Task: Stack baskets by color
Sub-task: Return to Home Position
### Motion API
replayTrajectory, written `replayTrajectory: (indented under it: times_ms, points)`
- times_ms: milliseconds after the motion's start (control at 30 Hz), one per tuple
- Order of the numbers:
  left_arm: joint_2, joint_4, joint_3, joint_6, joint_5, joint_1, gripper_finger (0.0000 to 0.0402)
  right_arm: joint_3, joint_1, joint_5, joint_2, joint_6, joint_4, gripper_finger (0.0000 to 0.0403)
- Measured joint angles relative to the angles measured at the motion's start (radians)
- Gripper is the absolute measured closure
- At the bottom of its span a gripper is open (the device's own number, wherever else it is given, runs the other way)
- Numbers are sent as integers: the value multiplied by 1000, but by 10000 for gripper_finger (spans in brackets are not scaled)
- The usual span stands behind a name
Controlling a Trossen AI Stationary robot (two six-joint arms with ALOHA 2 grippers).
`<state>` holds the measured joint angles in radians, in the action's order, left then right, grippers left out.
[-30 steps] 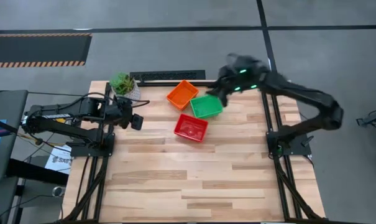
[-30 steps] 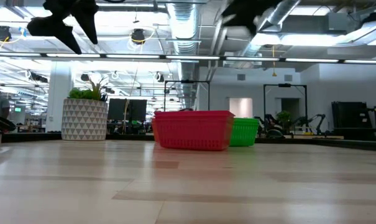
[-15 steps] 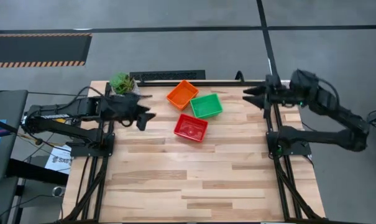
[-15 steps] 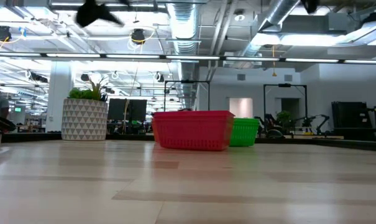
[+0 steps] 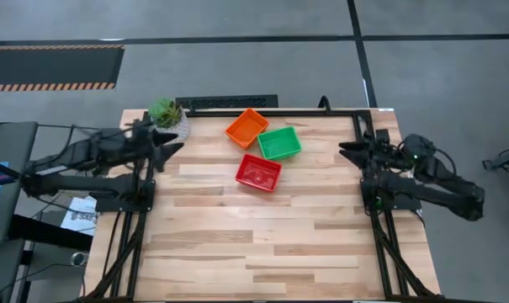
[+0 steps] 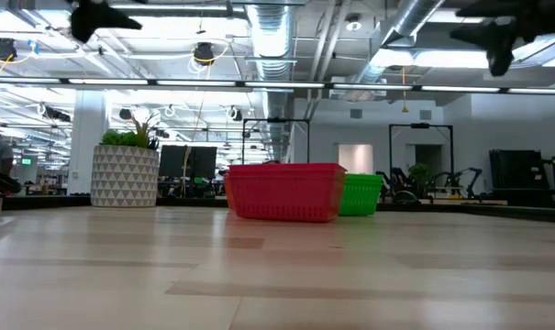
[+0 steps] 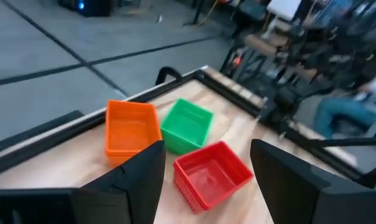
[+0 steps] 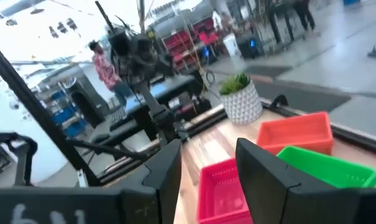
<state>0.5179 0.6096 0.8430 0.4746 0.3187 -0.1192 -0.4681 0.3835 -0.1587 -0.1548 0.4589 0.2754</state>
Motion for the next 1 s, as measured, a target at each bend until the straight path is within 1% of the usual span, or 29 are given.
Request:
replayTrajectory:
  times_ms: [167, 300, 467, 500, 567, 633, 733, 867, 933, 1000]
  points:
    - [-228, -56, -208, 15, -77, 2, 178, 100, -33, 16, 147, -19, 5, 228]
    - [-376, -116, -362, 47, -80, 3, 178, 179, -72, 22, 147, -31, -12, 228]
    - [-520, -172, -517, 49, -121, 3, 178, 322, -145, 37, 136, -35, -214, 228]
    - [-518, -199, -537, 48, -123, 3, 178, 348, -160, 38, 136, -37, -270, 228]
    - [-510, -180, -570, 42, -130, 5, 178, 401, -191, 47, 138, -32, -367, 228]
    - [-489, -251, -599, 30, -133, 14, 178, 458, -226, 73, 136, -16, -416, 228]
    - [-498, -316, -663, 30, -138, 36, 178, 458, -289, 147, 138, -15, -406, 228]
    - [-509, -397, -732, 32, -128, 73, 178, 458, -369, 253, 129, -62, -396, 228]
    - [-513, -437, -764, 37, -120, 91, 178, 459, -404, 286, 130, -66, -400, 228]
    - [-512, -473, -771, 15, -115, 109, 178, 459, -434, 307, 129, -74, -384, 228]
